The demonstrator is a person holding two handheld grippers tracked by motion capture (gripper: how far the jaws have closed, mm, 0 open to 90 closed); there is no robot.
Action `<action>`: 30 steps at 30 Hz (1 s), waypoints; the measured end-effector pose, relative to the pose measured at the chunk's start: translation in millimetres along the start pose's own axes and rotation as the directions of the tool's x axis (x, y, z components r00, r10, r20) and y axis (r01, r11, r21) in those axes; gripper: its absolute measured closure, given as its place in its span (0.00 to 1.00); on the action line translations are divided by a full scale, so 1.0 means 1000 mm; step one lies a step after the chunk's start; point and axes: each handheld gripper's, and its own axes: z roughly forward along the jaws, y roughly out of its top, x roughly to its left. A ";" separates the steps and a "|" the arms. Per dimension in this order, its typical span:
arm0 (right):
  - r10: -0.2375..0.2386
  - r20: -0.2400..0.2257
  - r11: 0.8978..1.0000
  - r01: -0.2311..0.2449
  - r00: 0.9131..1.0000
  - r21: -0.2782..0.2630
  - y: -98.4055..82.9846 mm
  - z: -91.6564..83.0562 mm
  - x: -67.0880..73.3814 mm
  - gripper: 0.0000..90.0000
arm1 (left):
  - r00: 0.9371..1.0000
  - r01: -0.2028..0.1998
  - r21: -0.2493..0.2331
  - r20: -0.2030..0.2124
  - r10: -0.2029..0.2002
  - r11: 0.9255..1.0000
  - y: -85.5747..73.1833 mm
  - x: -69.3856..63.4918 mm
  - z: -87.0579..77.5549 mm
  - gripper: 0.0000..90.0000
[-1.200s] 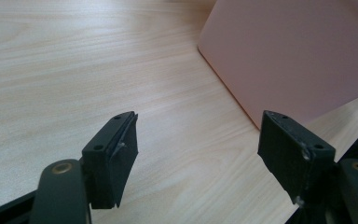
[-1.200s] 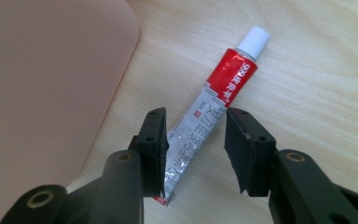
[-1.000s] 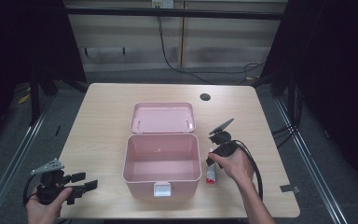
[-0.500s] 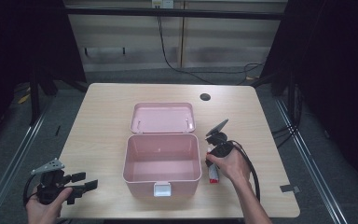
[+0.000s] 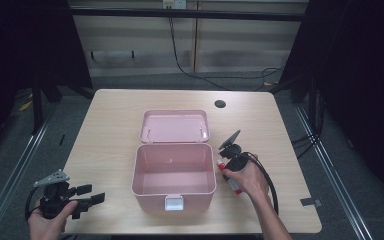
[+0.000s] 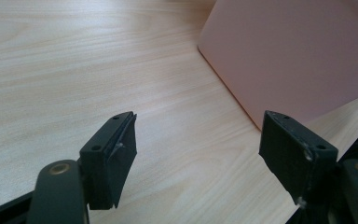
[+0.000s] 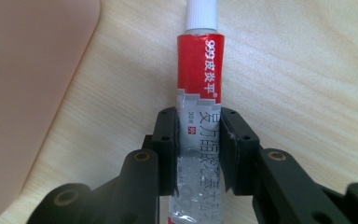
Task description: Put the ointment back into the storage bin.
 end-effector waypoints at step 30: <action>-0.133 -0.014 0.984 0.133 0.991 0.116 -0.015 -0.014 0.005 0.79 | 1.000 -0.005 0.009 0.006 0.005 1.000 0.000 -0.001 0.001 0.30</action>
